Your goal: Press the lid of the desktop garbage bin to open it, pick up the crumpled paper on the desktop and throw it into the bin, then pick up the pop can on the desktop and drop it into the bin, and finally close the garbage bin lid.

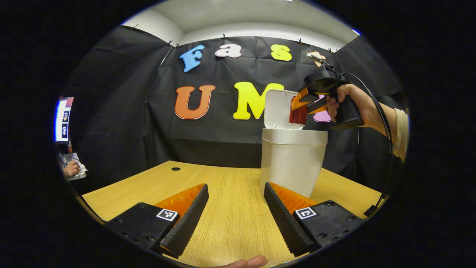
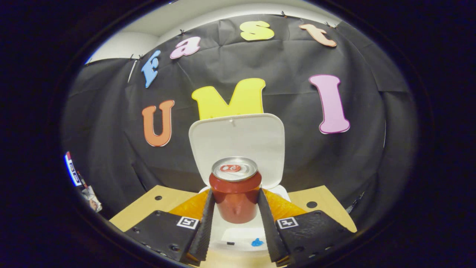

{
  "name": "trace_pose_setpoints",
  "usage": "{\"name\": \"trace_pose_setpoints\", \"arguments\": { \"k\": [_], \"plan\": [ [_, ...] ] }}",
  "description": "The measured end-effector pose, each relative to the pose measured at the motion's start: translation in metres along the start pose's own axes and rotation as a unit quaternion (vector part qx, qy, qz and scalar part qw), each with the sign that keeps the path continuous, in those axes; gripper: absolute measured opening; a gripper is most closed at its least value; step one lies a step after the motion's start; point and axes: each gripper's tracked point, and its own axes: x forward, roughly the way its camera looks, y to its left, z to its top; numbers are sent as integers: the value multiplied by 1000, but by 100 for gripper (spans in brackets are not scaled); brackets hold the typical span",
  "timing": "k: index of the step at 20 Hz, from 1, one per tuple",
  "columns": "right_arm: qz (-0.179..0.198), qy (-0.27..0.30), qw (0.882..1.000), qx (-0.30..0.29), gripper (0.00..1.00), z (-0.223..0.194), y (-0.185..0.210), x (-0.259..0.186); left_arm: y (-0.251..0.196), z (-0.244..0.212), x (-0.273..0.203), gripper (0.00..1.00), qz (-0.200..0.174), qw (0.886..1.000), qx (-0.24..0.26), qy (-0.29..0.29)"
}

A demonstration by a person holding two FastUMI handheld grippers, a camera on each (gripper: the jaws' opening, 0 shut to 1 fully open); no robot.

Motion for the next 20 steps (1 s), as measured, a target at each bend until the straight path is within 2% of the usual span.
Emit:
{"name": "trace_pose_setpoints", "arguments": {
  "k": [2, 4, 6, 11, 13, 14, 15, 18, 20],
  "plan": [
    [-14, -1, 1000, 1, 61, 1, -7, 6, 1, -3, 0, 98, 1, 1000, 0, 4],
    [1, 1, 1000, -2, 62, 0, -1, 9, 0, -3, 0, 99, 0, 1000, -1, 4],
    [0, 9, 1000, -4, 62, -5, -2, 11, -1, -3, 0, 99, -3, 1000, -1, 2],
    [5, 33, 999, 36, 76, -13, 1, 13, -10, -10, 0, 98, -20, 1000, 0, 12],
    [-1, 29, 999, 39, 76, -10, -1, 13, -10, -11, 1, 99, -20, 1000, 3, 14],
    [1, 28, 999, 37, 80, -10, 1, 14, -11, -12, 0, 99, -21, 1000, 5, 16],
    [1, 25, 999, 30, 90, -7, 2, 13, -12, -15, 3, 98, -22, 1000, 7, 19],
    [-7, 4, 1000, 8, 95, 5, 5, 6, -13, -16, 4, 99, -24, 999, 11, 21],
    [7, -17, 1000, 0, 92, 22, 16, -3, -14, -19, 3, 99, -25, 999, 13, 23]
  ]
}}
